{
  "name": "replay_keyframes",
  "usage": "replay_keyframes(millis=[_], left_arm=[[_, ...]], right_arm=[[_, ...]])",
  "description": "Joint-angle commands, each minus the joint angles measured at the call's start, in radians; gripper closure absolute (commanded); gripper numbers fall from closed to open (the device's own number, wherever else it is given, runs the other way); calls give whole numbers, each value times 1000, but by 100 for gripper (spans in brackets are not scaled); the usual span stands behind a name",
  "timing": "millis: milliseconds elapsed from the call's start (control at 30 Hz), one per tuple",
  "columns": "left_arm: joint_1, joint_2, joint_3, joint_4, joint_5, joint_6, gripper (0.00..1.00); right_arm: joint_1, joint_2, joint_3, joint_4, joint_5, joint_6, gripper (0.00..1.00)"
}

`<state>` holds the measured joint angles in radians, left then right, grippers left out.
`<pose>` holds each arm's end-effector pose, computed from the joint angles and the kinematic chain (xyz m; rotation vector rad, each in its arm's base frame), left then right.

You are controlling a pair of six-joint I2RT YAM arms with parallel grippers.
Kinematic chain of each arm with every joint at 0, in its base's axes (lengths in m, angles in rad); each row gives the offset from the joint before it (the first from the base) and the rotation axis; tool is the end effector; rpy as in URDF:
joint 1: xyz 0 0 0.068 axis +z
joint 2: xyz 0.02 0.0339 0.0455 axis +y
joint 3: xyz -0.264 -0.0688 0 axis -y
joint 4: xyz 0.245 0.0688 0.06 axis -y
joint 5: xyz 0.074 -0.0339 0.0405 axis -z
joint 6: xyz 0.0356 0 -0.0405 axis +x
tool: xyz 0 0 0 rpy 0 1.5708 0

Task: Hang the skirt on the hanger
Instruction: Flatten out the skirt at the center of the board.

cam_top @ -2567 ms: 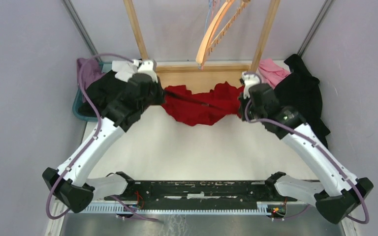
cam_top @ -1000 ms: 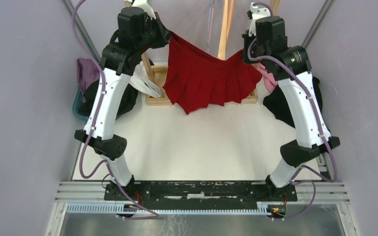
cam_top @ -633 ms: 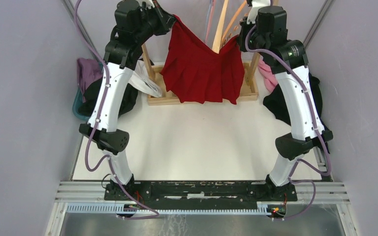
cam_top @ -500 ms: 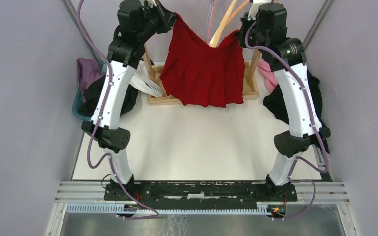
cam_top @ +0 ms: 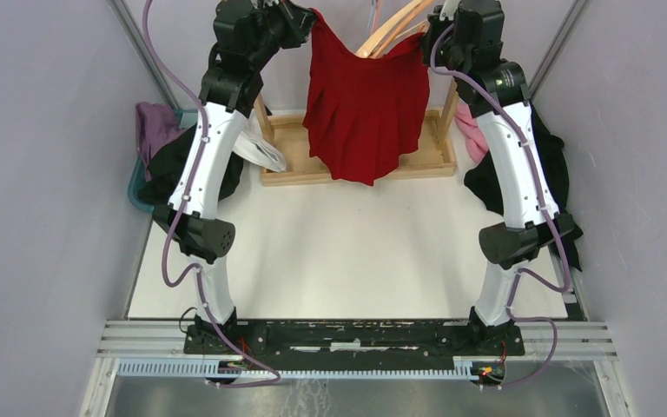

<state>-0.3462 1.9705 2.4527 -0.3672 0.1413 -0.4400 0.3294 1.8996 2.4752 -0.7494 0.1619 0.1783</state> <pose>0.3938 -0.1474 0.5360 0.0485 1.4997 -0.7407 0.3667 0.1193 0.5282 -0.0132 1.7478 0.2308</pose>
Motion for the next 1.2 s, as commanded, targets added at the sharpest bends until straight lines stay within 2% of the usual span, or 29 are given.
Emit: replay_keyframes(millis=[0,100,200,367,500,667,833,967,1033,1167], left_arm=[[15,-36,21,217,-10,0,97],[15,-74,-54,268,-17,8,97],[15,-131,-226,322,-31,16,97],[15,-290,-680,499,-111,26,97],[15,-399,-927,542,-157,29,97],[13,-575,-1126,495,-182,-4,97],[4,-735,-1280,376,-192,-33,97],[-11,-871,-1454,319,-183,-94,97],[-36,-922,-1519,297,-175,-122,97],[-127,-957,-1593,176,-248,-153,97]], right_arm=[[-28,-2,55,169,38,4,99],[-29,-26,2,199,35,4,99],[-28,-66,-116,234,21,7,99],[-29,-191,-552,380,18,26,99],[-29,-290,-840,443,10,61,99],[-24,-458,-1090,423,-53,114,99],[6,-620,-1281,321,-104,145,99],[51,-728,-1456,277,-92,163,99],[69,-781,-1530,263,-76,181,99],[101,-853,-1625,202,-62,201,99]])
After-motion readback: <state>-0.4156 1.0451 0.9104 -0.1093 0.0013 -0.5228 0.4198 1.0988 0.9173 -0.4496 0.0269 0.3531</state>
